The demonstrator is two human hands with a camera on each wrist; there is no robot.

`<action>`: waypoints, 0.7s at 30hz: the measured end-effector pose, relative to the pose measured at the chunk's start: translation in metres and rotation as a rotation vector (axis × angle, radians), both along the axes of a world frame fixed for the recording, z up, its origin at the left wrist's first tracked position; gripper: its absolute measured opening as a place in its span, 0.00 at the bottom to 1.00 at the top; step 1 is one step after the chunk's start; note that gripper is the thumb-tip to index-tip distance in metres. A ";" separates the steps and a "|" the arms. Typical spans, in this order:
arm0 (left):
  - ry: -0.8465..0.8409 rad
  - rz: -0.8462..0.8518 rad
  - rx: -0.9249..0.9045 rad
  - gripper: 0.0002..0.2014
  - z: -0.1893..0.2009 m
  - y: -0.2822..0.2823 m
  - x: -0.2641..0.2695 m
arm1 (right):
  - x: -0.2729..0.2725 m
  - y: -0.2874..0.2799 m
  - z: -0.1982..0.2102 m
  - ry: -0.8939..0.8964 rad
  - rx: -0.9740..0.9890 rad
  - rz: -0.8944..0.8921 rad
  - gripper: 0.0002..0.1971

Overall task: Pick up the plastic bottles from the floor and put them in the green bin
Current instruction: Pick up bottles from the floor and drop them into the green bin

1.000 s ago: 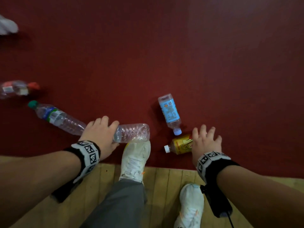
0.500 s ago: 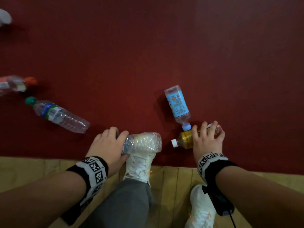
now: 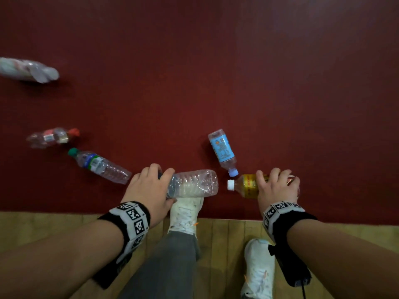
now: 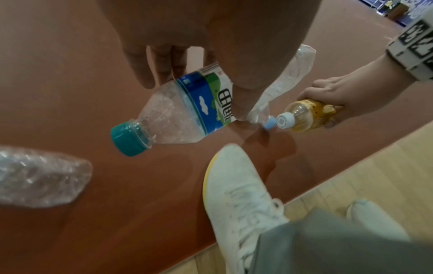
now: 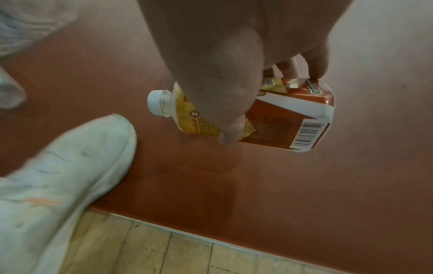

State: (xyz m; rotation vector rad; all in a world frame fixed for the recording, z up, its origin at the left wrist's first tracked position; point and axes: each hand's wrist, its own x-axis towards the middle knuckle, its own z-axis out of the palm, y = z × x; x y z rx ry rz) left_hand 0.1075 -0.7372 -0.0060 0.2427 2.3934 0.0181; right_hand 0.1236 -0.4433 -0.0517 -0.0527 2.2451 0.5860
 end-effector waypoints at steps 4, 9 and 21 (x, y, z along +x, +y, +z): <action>0.053 0.016 0.007 0.37 0.060 0.016 -0.006 | -0.015 0.011 0.065 0.065 -0.004 -0.056 0.25; 0.118 0.005 0.022 0.35 0.151 0.038 -0.007 | -0.019 0.032 0.158 0.158 -0.033 -0.066 0.27; 0.247 0.175 0.067 0.36 0.435 0.101 0.079 | 0.052 0.075 0.444 0.215 -0.091 -0.163 0.27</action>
